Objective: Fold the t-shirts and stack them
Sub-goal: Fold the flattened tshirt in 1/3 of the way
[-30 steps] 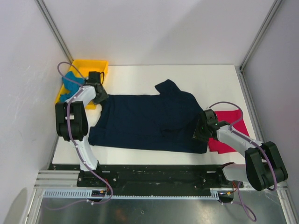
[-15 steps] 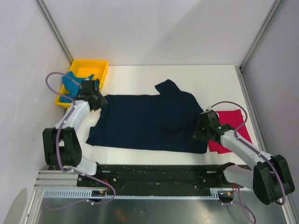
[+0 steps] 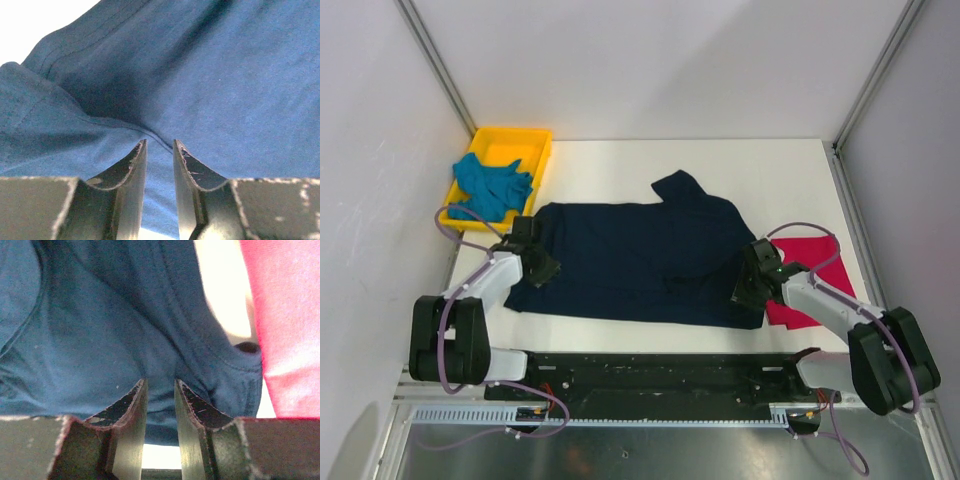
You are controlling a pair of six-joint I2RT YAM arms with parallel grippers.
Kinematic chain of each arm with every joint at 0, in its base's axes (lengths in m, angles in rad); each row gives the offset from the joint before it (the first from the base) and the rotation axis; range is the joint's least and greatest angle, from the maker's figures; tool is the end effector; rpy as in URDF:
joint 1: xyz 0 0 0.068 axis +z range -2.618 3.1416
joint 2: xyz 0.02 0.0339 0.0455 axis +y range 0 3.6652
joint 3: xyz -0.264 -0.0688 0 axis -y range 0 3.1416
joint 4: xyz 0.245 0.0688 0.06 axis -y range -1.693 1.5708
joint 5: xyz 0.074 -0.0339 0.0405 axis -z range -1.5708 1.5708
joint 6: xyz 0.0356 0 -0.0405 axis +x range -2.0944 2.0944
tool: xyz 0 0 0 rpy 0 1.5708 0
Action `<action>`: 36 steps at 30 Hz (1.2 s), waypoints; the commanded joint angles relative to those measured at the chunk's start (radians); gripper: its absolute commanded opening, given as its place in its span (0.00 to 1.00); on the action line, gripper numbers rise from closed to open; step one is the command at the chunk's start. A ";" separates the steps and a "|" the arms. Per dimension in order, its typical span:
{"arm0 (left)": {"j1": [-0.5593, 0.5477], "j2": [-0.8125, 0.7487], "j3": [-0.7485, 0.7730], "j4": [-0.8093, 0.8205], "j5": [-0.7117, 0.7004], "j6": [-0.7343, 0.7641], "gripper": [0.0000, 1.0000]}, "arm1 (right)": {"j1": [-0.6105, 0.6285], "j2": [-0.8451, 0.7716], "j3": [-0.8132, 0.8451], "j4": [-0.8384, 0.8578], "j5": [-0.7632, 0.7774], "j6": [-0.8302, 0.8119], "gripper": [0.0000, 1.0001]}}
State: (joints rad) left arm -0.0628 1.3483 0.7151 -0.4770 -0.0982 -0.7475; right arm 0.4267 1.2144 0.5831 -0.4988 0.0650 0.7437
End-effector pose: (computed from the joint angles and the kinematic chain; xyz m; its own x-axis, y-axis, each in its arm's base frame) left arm 0.2431 -0.0118 0.1764 -0.6686 -0.6358 -0.3857 -0.5939 0.7686 -0.2378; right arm 0.1901 0.0839 0.1657 -0.8685 0.3473 -0.3537 0.2720 0.9304 0.2456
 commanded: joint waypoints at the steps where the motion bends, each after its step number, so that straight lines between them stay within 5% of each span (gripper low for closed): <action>1: 0.000 0.003 -0.034 0.017 -0.021 -0.059 0.32 | -0.026 0.065 -0.015 0.056 0.021 0.001 0.33; 21: -0.190 -0.020 -0.119 0.011 -0.010 -0.195 0.35 | -0.380 0.027 -0.149 -0.040 0.036 0.089 0.31; 29: -0.178 -0.101 -0.050 -0.027 -0.007 -0.132 0.44 | -0.419 -0.092 -0.140 -0.074 0.018 0.069 0.30; 36: -0.029 -0.014 0.125 -0.045 -0.015 -0.063 0.46 | -0.378 -0.102 -0.107 -0.082 0.025 0.037 0.30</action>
State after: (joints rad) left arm -0.1684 1.2896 0.7265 -0.5259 -0.0952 -0.8677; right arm 0.0280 1.1065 0.4740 -0.4709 -0.0059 0.8352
